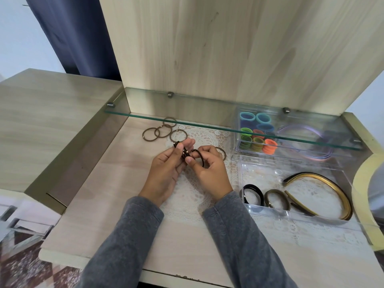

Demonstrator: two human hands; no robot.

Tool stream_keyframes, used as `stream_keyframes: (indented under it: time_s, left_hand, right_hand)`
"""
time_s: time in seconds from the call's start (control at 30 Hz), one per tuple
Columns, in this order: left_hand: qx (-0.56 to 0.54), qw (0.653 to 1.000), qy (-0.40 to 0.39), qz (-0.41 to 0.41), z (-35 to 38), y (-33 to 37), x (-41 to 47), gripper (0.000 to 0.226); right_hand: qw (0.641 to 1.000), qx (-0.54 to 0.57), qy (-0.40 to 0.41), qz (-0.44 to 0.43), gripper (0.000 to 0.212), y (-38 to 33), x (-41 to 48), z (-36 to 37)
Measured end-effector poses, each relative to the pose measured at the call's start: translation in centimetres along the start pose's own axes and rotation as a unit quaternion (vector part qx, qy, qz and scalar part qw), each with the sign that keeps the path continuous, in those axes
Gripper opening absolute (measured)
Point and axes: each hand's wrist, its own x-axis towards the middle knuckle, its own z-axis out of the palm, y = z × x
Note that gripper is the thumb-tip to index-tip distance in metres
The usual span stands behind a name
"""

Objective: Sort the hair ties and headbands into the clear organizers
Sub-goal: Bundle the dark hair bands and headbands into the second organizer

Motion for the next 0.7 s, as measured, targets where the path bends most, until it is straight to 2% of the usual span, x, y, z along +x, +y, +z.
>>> stream_keyframes:
  time_s: [0.37,0.5,0.7]
  left_hand:
    - [-0.018,1.000,-0.001,-0.006,-0.37,0.15,0.09,0.038]
    - [-0.047,0.999,0.008,-0.010,-0.42,0.35,0.12,0.035]
    - [-0.036,0.999,0.021,-0.012,-0.43,0.41,0.07,0.027]
  right_hand:
    - [1.000,0.020,0.006,-0.017,0.012,-0.29,-0.06,-0.07]
    - [1.000,0.018,0.007,-0.020,0.010,-0.26,-0.10,-0.03]
    - [1.000,0.022,0.007,-0.009,0.012,-0.43,-0.16,0.12]
